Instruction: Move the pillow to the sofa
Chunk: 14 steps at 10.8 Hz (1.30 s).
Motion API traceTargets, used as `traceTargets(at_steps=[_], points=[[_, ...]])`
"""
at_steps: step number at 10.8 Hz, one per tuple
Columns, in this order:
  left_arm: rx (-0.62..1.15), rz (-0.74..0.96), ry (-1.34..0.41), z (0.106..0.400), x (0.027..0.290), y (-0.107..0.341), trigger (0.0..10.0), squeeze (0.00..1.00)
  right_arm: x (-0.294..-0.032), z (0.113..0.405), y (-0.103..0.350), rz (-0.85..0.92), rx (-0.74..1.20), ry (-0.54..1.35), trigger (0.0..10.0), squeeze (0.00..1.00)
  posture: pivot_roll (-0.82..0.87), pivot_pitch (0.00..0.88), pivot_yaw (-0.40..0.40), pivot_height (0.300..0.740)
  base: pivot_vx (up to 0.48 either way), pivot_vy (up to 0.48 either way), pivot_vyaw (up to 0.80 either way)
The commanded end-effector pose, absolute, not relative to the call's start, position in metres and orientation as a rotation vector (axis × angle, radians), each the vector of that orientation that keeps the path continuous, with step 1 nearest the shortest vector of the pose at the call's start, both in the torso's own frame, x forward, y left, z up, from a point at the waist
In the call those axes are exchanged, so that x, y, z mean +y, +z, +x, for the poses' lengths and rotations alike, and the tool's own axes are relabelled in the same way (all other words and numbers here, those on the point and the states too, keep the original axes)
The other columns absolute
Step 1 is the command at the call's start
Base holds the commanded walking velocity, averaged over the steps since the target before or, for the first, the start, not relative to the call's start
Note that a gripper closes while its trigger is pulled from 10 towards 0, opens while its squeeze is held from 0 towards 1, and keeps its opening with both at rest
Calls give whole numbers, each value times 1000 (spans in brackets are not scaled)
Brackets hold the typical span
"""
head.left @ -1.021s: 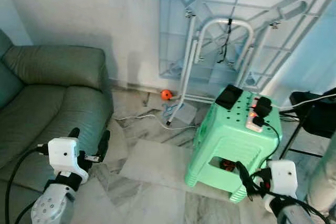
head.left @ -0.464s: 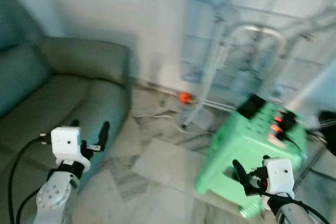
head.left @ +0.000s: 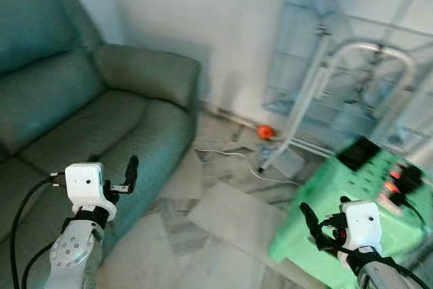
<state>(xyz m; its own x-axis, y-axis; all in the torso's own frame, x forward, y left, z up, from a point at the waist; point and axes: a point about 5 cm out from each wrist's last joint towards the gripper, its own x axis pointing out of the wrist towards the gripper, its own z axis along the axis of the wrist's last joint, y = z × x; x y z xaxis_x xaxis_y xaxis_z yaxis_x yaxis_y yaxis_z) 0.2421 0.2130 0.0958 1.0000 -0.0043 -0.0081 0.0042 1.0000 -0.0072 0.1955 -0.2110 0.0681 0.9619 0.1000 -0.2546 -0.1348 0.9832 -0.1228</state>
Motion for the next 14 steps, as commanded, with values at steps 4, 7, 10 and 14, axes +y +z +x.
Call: traceTargets(at_steps=[4,7,10,14], points=[[-11,8,-18,247,214,104,10000,0,-205,228,92,-162,202,147,10000,0,-99,0,-49,740,0,0,800],[-5,7,-24,246,212,104,10000,0,-203,233,96,-161,206,153,10000,0,-98,0,-46,740,0,0,800],[-42,-8,-19,250,211,111,10000,0,-199,232,97,-162,210,162,10000,0,-101,0,-46,740,0,0,800],[8,81,37,251,215,109,10000,0,-198,232,98,-158,207,160,10000,0,-107,0,-37,740,0,0,800]])
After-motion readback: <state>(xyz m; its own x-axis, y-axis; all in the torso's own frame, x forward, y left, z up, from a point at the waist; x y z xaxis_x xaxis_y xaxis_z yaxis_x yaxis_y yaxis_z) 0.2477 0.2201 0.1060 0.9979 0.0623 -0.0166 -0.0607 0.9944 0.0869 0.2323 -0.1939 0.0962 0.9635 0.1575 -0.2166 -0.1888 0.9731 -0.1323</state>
